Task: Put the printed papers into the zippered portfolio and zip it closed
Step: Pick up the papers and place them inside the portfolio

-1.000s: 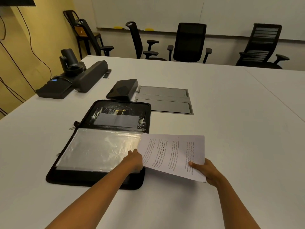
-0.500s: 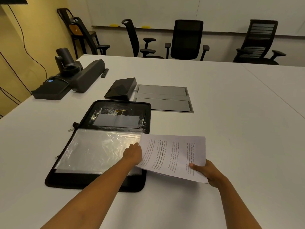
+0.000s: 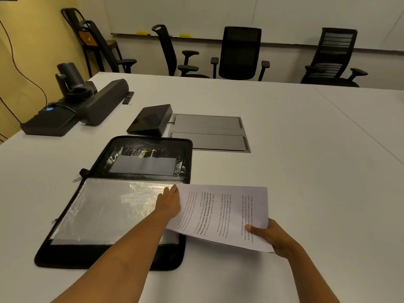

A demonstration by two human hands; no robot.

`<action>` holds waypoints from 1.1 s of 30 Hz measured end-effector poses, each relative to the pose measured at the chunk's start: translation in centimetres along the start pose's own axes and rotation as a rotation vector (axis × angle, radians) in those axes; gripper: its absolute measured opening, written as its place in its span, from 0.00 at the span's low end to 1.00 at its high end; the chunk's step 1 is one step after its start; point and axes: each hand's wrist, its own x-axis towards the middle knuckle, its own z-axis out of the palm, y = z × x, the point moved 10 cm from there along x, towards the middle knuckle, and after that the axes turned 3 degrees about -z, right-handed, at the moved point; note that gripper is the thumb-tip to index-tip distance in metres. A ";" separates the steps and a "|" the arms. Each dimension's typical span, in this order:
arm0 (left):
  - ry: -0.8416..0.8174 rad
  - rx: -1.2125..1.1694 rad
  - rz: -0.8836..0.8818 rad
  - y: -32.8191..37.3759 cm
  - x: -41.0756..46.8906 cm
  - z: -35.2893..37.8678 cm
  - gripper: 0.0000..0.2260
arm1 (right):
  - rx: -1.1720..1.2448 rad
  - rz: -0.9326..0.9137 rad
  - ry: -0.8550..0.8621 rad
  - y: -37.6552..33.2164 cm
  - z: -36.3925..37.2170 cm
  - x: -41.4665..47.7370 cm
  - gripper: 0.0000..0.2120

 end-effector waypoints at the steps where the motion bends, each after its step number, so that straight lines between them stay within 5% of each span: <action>1: 0.001 -0.023 -0.002 0.0 0.2 0.0 0.22 | -0.002 0.003 -0.007 0.0 0.0 0.1 0.16; 13: 0.059 -0.161 -0.012 -0.4 -1.7 0.6 0.26 | -0.085 -0.013 -0.124 -1.9 2.4 2.1 0.20; 21: 0.055 -0.057 -0.012 -1.6 -5.6 1.6 0.27 | -0.087 -0.048 -0.035 -1.8 3.4 2.8 0.21; 33: 0.131 -0.311 -0.260 -6.8 -12.6 0.8 0.09 | -0.003 -0.023 0.185 0.0 2.1 0.2 0.27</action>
